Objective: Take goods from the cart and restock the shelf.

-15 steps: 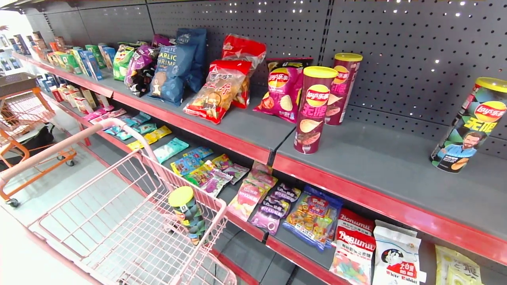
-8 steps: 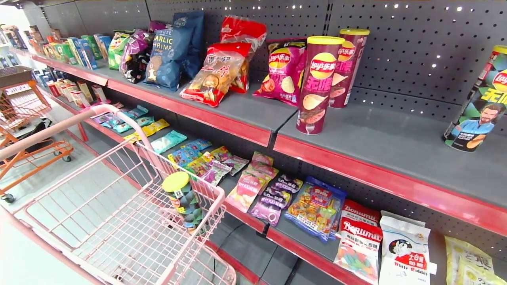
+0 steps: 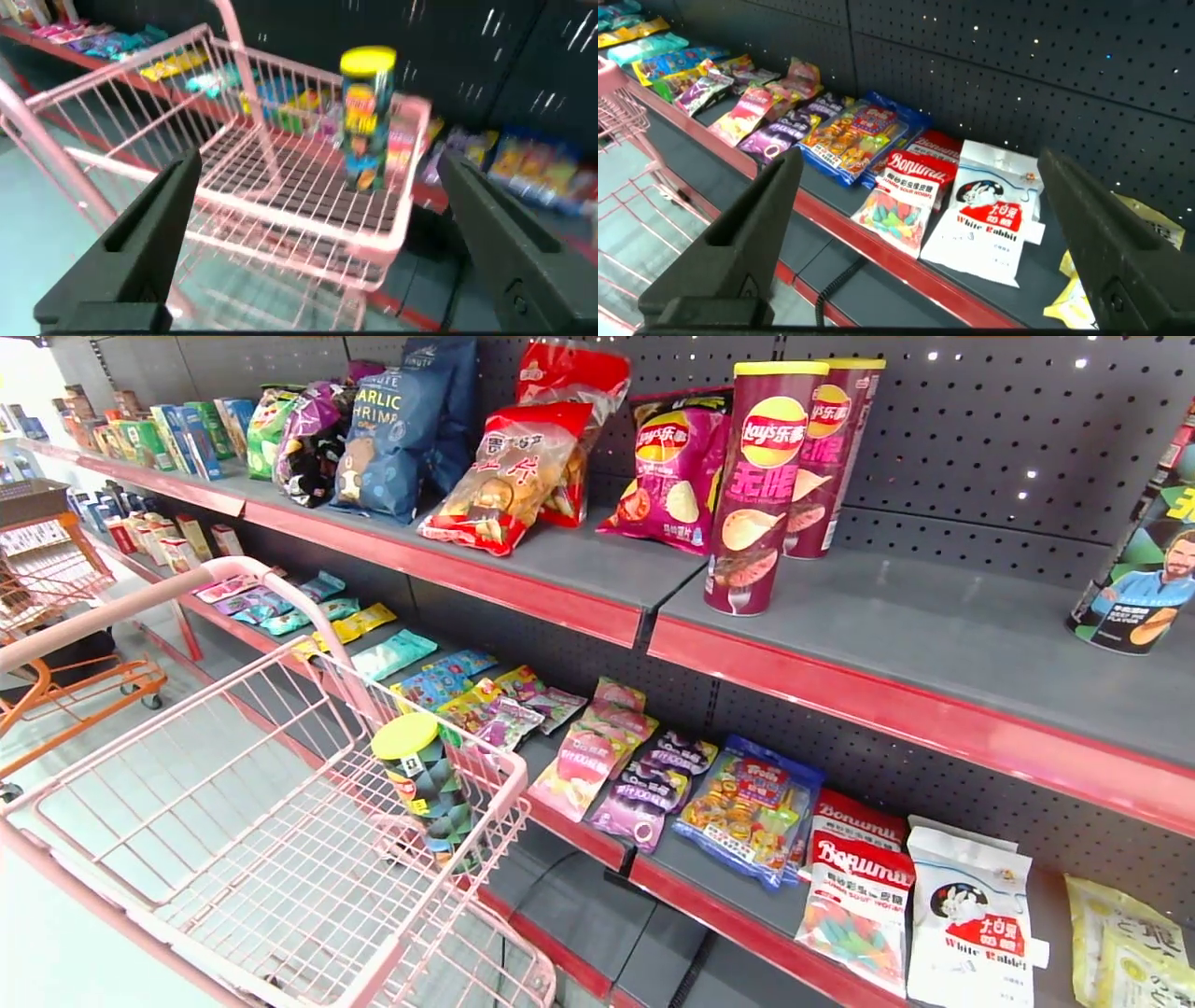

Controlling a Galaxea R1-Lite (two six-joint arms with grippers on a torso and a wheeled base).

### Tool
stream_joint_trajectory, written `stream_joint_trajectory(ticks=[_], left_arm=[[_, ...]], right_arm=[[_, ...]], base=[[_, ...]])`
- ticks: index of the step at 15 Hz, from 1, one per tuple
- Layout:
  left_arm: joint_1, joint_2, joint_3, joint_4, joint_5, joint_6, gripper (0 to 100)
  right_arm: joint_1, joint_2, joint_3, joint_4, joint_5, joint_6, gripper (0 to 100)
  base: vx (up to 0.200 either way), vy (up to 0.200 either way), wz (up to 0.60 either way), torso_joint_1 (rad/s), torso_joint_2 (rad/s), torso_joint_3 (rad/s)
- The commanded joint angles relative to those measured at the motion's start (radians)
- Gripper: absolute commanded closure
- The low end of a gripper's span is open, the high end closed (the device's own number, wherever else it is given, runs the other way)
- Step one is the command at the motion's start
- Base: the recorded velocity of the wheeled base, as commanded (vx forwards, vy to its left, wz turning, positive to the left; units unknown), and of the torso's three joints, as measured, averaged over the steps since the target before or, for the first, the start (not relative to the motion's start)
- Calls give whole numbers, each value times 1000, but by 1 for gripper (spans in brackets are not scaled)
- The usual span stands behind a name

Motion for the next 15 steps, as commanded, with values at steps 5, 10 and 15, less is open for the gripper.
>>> stream_joint_trajectory(ticks=[5, 10, 15], left_arm=[[44, 1007, -517, -240, 96, -134, 0], [38, 1510, -273, -902, -42, -36, 0], [38, 1668, -209, -997, -220, 53, 0]], right_arm=[[0, 1, 0, 0, 0, -1, 0], [0, 1, 0, 0, 0, -1, 0], [0, 1, 0, 0, 0, -1, 0]], base=[[0, 0, 0, 0, 0, 0], [0, 0, 0, 0, 0, 0], [0, 0, 0, 0, 0, 0]])
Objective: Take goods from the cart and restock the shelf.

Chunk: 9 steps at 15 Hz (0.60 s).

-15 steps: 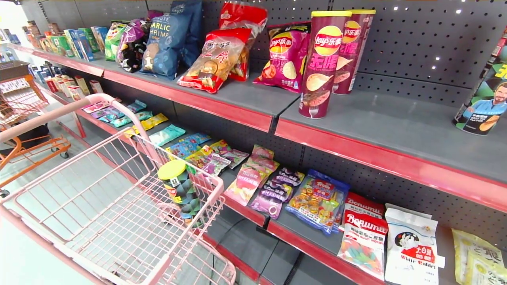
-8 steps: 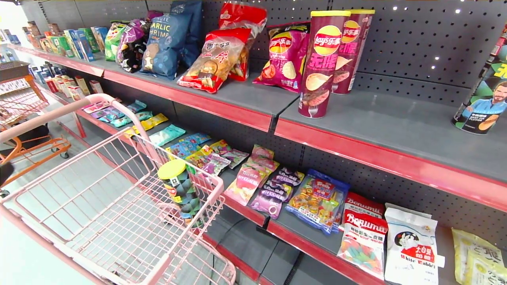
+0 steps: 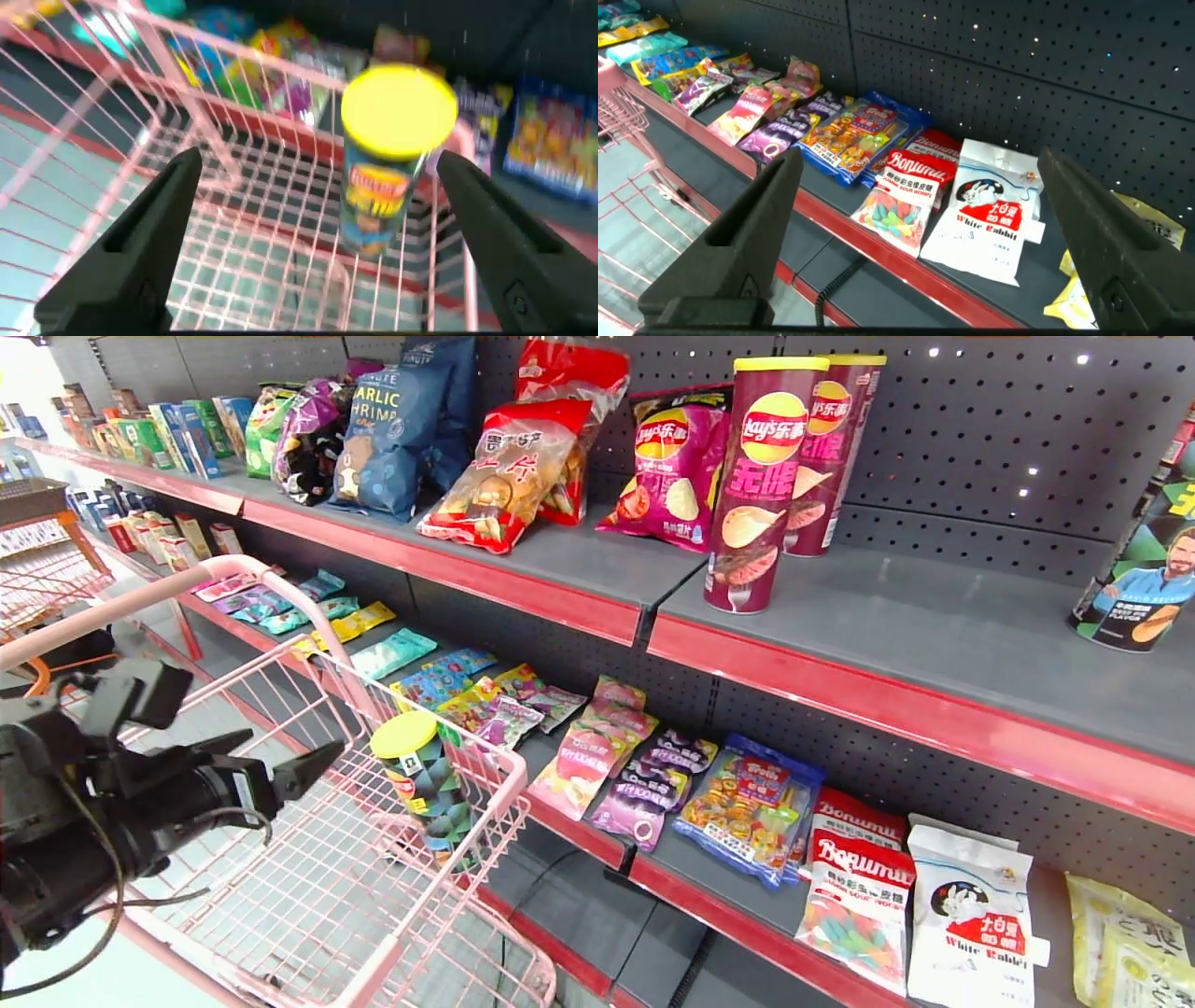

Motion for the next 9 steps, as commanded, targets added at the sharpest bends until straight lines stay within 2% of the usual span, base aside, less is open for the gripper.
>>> stream_joint_trajectory(ticks=[1, 4, 6, 8, 9], left_arm=[[0, 139, 22, -6, -30, 20, 0], [-19, 176, 13, -18, -61, 21, 0], [-42, 277, 15, -158, -64, 26, 0], [-62, 358, 13, -262, -67, 70, 0], [-63, 380, 11, -285, -68, 78, 0]], right_arm=[[0, 1, 0, 0, 1, 1, 0], [0, 1, 0, 0, 1, -1, 0], [0, 1, 0, 0, 1, -1, 0], [0, 1, 0, 0, 2, -1, 0], [0, 1, 0, 0, 2, -1, 0]], base=[[0, 0, 0, 0, 0, 0], [0, 0, 0, 0, 0, 0], [0, 0, 0, 0, 0, 0], [0, 0, 0, 0, 0, 0], [0, 0, 0, 0, 0, 0]])
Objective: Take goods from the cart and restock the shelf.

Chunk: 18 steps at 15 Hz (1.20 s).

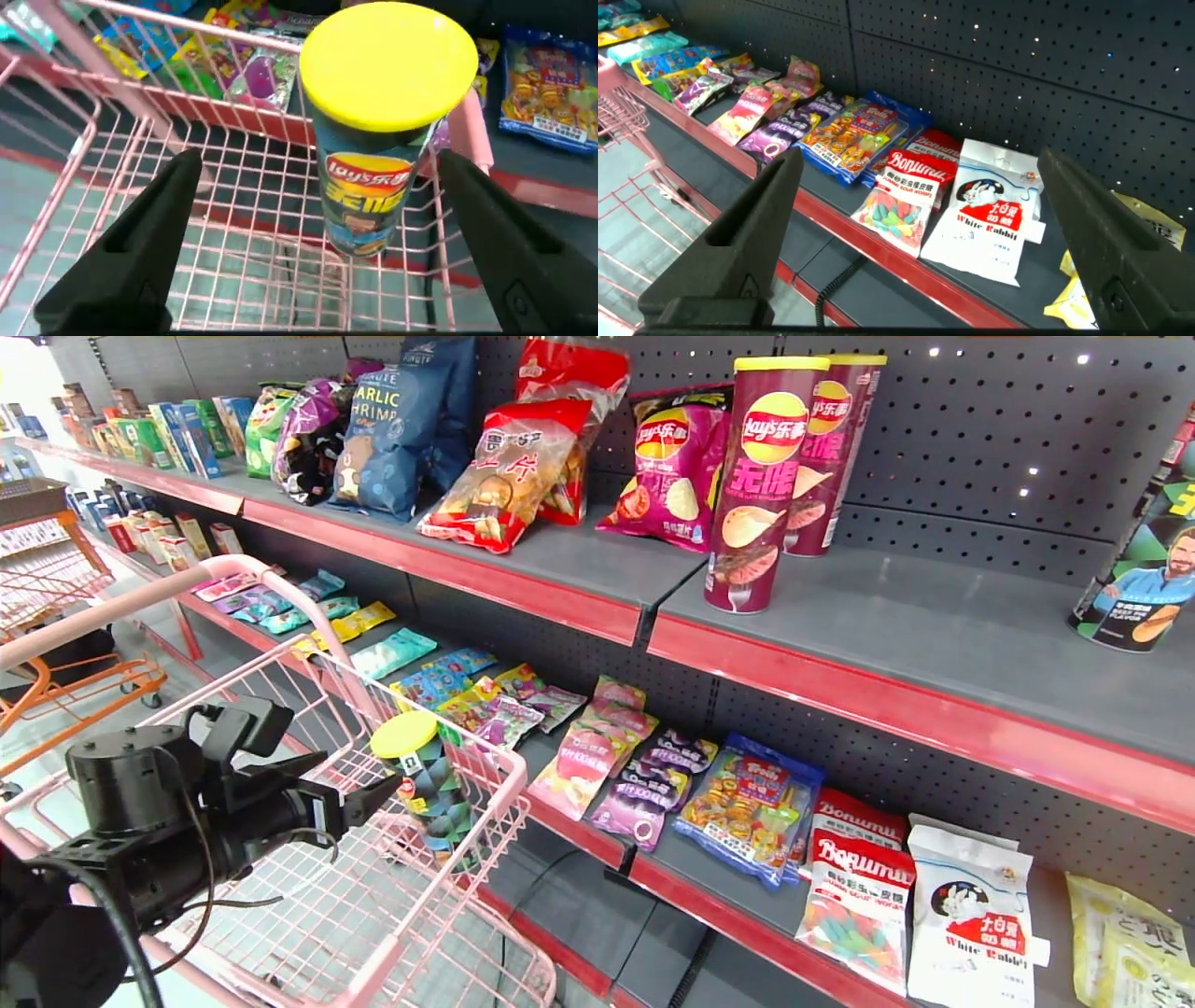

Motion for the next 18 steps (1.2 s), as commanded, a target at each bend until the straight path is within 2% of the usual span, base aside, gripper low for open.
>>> stream_joint_trajectory(ticks=[1, 4, 8, 12, 13, 16, 18], left_arm=[[-24, 115, -6, -66, -32, 17, 0], [-44, 159, -47, -78, -51, 19, 0], [-64, 212, -141, -77, -49, 19, 0], [-84, 259, -184, -80, -39, 19, 0], [-84, 265, -190, -81, -40, 20, 100], [-87, 244, -171, -83, -40, 20, 100], [-79, 181, -164, -43, -39, 17, 100]], right_arm=[[0, 1, 0, 0, 1, 0, 0], [0, 1, 0, 0, 1, 0, 0], [0, 1, 0, 0, 1, 0, 0], [0, 1, 0, 0, 1, 0, 0], [0, 1, 0, 0, 1, 0, 0], [0, 1, 0, 0, 1, 0, 0], [0, 1, 0, 0, 3, 0, 0]], base=[[0, 0, 0, 0, 0, 0], [0, 0, 0, 0, 0, 0], [0, 0, 0, 0, 0, 0], [0, 0, 0, 0, 0, 0], [0, 0, 0, 0, 0, 0], [0, 0, 0, 0, 0, 0], [0, 0, 0, 0, 0, 0]])
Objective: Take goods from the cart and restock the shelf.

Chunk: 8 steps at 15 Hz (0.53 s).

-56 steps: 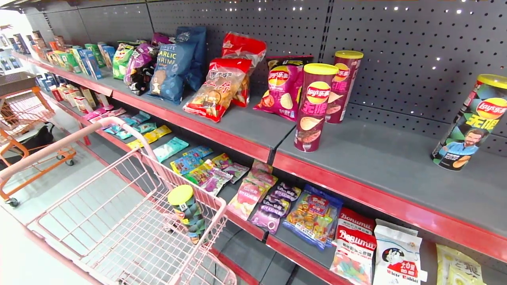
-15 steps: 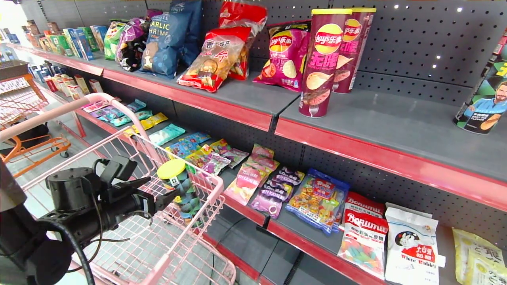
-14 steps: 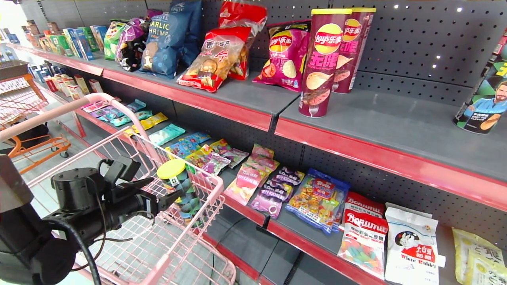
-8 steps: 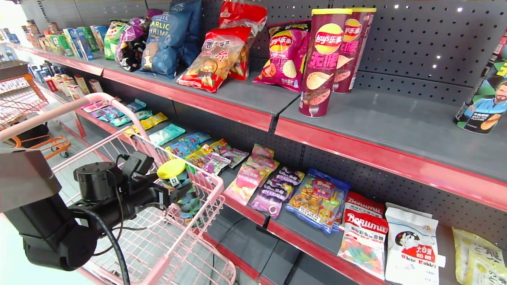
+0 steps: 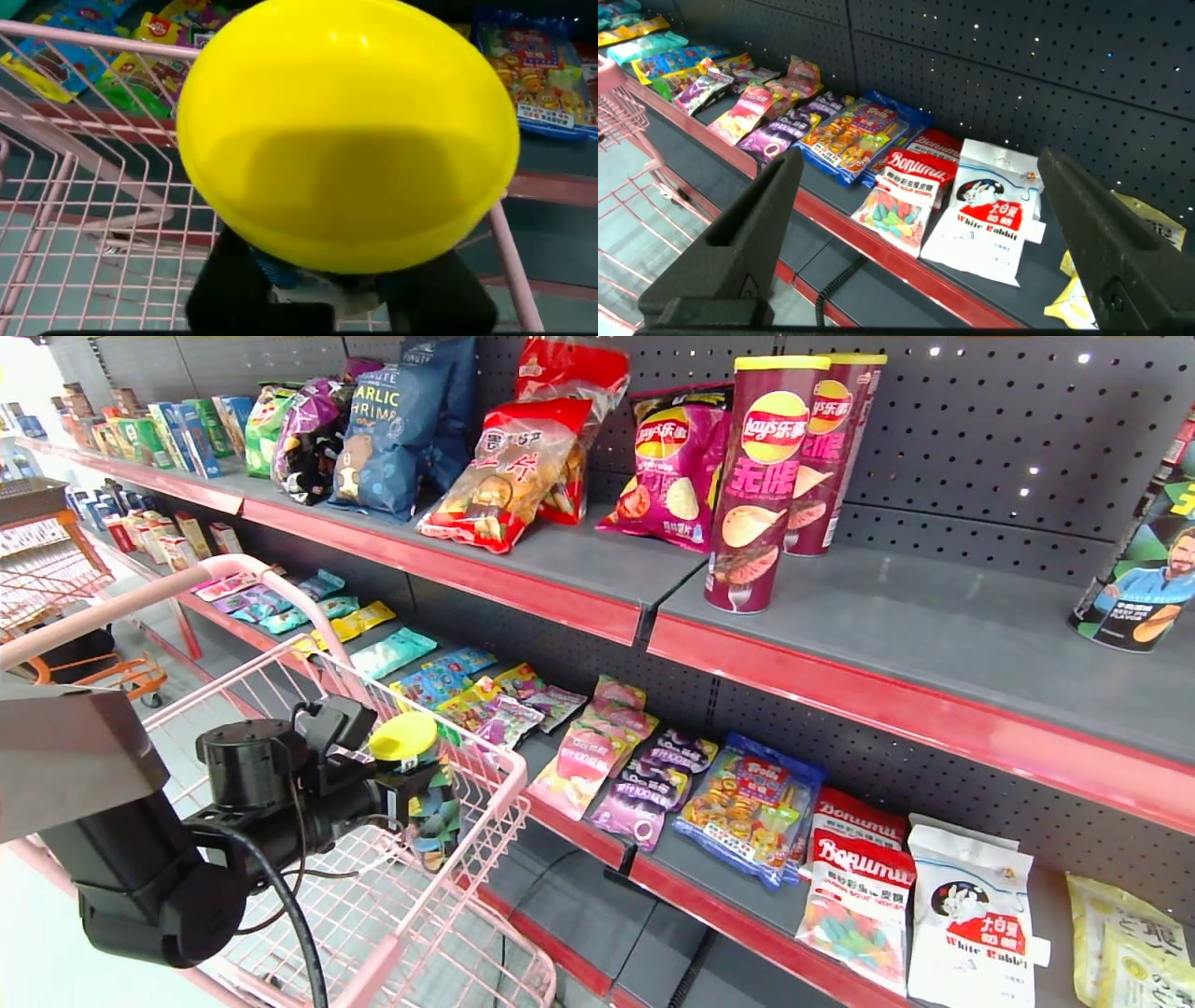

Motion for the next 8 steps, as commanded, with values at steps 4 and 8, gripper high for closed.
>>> stream_joint_trajectory(ticks=[4, 8], left_arm=[[61, -406, -122, 447, 0, -54, 100], [67, -800, -267, 953, -6, -96, 100]], right_arm=[[1, 1, 0, 0, 0, -1, 0], [1, 1, 0, 0, 0, 1, 0]], base=[[0, 0, 0, 0, 0, 0], [0, 0, 0, 0, 0, 0]])
